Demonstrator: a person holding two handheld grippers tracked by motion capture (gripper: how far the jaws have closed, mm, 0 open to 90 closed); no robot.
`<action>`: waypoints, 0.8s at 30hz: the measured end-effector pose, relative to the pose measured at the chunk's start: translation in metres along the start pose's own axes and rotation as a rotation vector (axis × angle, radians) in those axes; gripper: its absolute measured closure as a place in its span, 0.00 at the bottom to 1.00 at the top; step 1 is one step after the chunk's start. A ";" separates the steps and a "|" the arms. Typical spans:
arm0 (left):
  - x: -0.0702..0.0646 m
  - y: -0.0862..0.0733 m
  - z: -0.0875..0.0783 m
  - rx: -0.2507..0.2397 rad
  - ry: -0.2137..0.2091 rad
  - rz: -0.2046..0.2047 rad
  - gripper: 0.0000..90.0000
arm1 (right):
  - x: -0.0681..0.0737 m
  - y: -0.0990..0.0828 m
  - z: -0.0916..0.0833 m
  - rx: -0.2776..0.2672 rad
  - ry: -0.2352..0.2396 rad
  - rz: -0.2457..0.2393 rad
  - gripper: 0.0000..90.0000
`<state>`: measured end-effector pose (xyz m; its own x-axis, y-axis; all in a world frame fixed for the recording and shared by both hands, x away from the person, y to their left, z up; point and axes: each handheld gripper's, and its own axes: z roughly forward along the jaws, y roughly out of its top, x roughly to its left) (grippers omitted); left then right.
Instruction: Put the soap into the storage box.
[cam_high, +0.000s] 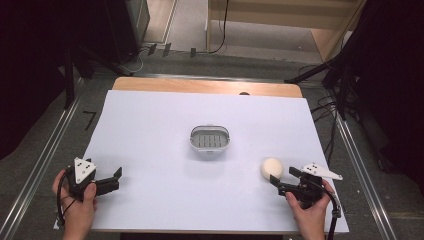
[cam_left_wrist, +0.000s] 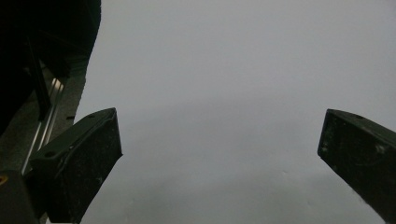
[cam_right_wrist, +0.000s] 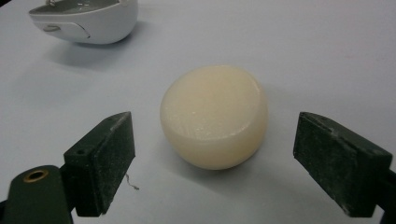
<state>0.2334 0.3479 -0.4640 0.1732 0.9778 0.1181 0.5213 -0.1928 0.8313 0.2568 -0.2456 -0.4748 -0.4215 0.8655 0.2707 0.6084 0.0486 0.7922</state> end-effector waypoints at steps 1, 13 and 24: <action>0.000 0.000 0.000 -0.001 0.000 0.001 0.00 | 0.000 0.000 0.001 0.002 -0.002 -0.001 0.14; -0.001 0.000 0.001 0.002 0.005 0.008 0.00 | 0.003 0.002 0.015 0.024 -0.023 -0.008 0.15; -0.001 0.000 0.001 0.004 0.007 0.006 0.00 | 0.009 0.009 0.031 0.050 -0.061 -0.011 0.16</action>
<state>0.2339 0.3470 -0.4644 0.1699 0.9773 0.1269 0.5238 -0.1987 0.8284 0.2790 -0.2220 -0.4825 -0.3875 0.8934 0.2273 0.6377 0.0817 0.7660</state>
